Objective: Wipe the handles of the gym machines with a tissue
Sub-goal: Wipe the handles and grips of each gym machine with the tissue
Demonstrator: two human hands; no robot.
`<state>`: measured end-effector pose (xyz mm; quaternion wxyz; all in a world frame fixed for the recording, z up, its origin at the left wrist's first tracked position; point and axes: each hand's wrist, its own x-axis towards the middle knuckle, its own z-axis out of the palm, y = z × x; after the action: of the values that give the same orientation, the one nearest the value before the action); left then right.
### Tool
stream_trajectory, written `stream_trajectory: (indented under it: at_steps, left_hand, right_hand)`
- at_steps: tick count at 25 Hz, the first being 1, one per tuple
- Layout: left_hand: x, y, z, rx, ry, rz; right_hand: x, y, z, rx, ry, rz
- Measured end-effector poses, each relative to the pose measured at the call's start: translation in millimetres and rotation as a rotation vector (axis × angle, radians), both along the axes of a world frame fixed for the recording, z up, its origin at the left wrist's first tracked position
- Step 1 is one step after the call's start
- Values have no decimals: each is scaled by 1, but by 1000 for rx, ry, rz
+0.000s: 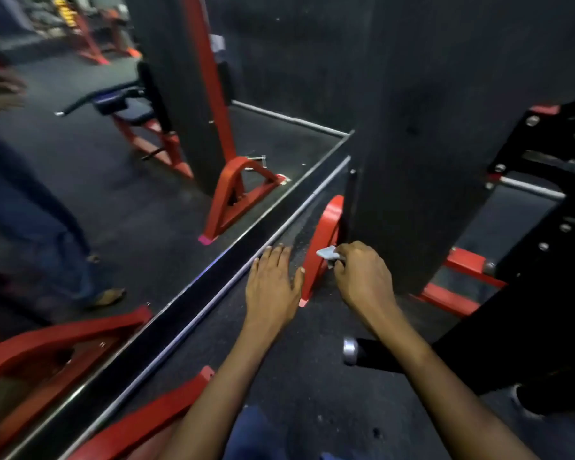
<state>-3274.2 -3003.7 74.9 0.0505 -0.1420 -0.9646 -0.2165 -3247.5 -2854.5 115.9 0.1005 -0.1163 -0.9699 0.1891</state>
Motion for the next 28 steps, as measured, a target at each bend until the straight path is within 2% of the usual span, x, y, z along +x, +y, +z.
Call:
stream_trajectory:
  at_steps: [6, 9, 12, 17, 22, 28]
  left_hand:
    - [-105, 1, -33, -7, 23, -341]
    - [-159, -5, -32, -103, -23, -536]
    - [-192, 5, -24, -138, 5, -711]
    - [-213, 28, -28, -150, 0, -902]
    - [-218, 77, -25, -179, 37, -1058]
    - [-232, 111, -33, -258, 84, -1201]
  right_hand:
    - [-58, -1, -20, 4, -132, -335]
    - [-83, -17, -25, -18, -179, -521]
    - [-93, -29, -26, -17, -181, -662]
    - [-93, -36, -32, 46, -154, -816]
    - [-97, 0, -36, 86, -54, -965]
    - [-100, 27, -48, 30, -129, -1098]
